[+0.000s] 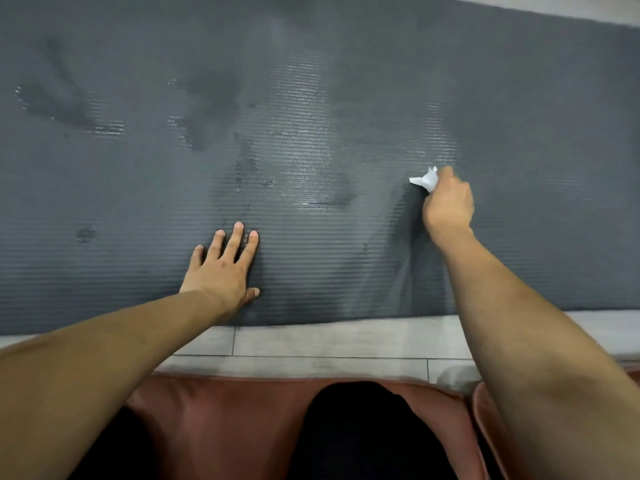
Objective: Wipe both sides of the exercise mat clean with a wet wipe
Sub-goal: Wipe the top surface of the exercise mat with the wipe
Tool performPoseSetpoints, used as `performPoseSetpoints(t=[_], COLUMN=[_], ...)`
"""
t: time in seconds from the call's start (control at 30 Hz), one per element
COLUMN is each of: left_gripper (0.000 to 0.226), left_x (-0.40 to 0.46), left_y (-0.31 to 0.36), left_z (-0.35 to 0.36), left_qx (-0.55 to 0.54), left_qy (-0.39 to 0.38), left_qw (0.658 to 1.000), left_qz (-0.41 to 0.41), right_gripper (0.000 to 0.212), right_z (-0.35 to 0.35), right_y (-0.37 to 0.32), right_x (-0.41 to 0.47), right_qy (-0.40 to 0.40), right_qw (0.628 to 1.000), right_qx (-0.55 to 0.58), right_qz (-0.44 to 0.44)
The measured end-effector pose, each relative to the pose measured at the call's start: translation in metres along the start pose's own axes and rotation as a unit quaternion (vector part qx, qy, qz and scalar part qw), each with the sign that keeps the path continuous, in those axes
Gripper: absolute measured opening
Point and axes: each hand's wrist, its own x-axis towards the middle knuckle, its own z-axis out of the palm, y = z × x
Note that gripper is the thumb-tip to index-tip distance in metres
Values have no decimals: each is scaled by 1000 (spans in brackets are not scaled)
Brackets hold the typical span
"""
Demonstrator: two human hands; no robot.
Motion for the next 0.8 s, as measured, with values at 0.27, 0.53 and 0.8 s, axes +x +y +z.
performPoseSetpoints(t=[0.27, 0.53, 0.8], left_gripper=[97, 97, 96], left_x=[3, 4, 5], left_y=[0, 0, -3], left_z=[5, 3, 5], left_qx=[0, -1, 0], left_qy=[-4, 0, -3], left_qw=[1000, 1000, 1000], left_qz=[-5, -7, 5], right_gripper=[37, 27, 34], right_z=[13, 24, 13], right_y=[0, -204, 0], right_x=[-14, -141, -56], right_qy=[31, -85, 38], right_qw=[994, 936, 987], right_qx=[63, 138, 57], right_qz=[84, -312, -142])
